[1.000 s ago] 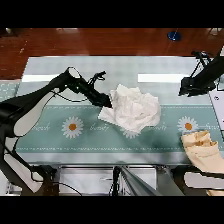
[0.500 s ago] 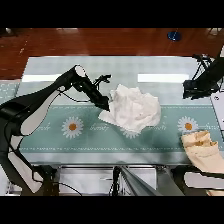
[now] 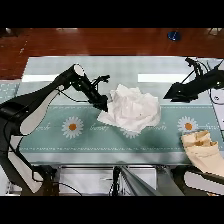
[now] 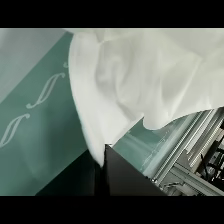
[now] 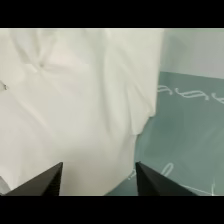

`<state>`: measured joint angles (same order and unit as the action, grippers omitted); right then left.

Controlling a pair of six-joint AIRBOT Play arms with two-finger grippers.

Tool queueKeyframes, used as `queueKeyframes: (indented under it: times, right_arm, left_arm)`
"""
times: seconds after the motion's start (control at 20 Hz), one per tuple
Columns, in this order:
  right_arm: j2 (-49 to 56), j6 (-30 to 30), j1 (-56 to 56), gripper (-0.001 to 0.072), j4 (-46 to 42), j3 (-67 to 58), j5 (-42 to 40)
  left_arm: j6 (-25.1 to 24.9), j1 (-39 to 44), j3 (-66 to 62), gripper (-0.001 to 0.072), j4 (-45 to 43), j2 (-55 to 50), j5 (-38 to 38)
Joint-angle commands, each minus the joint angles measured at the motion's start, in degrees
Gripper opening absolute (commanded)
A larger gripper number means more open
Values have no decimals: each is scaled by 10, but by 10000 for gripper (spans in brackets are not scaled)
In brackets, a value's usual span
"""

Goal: Fold the shirts.

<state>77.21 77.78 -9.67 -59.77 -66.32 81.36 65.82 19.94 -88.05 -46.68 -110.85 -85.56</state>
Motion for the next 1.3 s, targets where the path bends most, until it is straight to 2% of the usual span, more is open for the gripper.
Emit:
queueKeyframes:
  times: [0.0, 0.05, 0.2, 0.5, 0.6, 0.65, 0.7, 0.75, 0.95, 1.1, 1.25]
  right_arm:
    - [-18, -38, -2, 546, 50, 110, -85]
    - [-18, -40, -2, 581, 47, 141, -116]
    - [-16, -49, -1, 580, 82, 201, -187]
    - [19, -68, 51, 564, 159, 210, -214]
    - [49, -79, 85, 503, 214, 210, -214]
    - [59, -96, 102, 332, 234, 210, -216]
    - [61, -89, 114, 42, 238, 210, -223]
    - [55, -74, 117, 27, 247, 209, -226]
    - [-41, -81, 73, 26, 259, 183, -213]
    - [-150, -77, 16, 26, 275, 125, -190]
    - [-251, -45, -35, 27, 280, 38, -183]
  left_arm:
    - [8, 0, 0, 26, 0, 0, -18]
    - [10, 0, 0, 26, 0, 0, -21]
    - [16, -1, 0, 26, 0, 0, -22]
    - [16, -1, 0, 26, 0, 0, -21]
    - [16, -1, 0, 26, 0, 0, -21]
    - [14, -2, 0, 25, 0, 0, -21]
    - [14, -4, -1, 25, 0, 1, -21]
    - [13, -9, -1, 25, 0, 4, -20]
    - [9, -48, -35, 23, 0, 59, -20]
    - [9, -87, -107, 23, -1, 141, -19]
    - [9, -116, -173, 23, 0, 241, 6]
